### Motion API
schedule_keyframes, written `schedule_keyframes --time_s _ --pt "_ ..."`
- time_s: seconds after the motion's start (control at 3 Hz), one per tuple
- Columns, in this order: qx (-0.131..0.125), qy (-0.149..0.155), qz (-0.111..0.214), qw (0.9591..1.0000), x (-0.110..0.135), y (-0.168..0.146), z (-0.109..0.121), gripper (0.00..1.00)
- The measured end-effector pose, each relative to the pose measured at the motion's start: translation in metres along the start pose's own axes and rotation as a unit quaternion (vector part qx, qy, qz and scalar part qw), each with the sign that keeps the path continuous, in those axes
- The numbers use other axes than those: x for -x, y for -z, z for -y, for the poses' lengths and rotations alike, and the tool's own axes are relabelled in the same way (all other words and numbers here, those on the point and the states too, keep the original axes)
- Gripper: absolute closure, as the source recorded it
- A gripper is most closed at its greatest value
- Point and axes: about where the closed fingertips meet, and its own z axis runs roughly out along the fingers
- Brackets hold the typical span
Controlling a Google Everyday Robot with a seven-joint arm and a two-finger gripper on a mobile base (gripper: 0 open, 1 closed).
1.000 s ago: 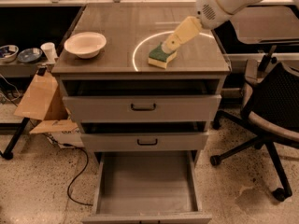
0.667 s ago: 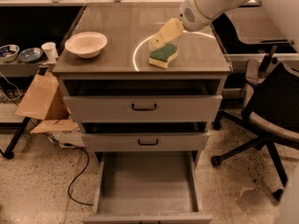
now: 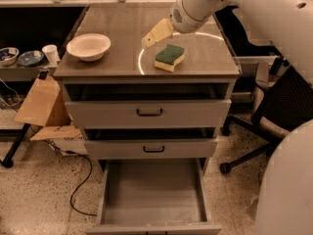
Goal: Place sponge into bottom drawer
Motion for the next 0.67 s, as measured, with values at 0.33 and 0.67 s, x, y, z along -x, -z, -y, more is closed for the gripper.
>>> schedule_keyframes --time_s 0.33,0.67 --pt "0.000 0.000 0.000 1.0000 0.0000 0.0000 0.0000 0.00" --pt "-0.031 0.011 -0.028 0.9991 -0.0007 -0.0061 0.0005 0.00"
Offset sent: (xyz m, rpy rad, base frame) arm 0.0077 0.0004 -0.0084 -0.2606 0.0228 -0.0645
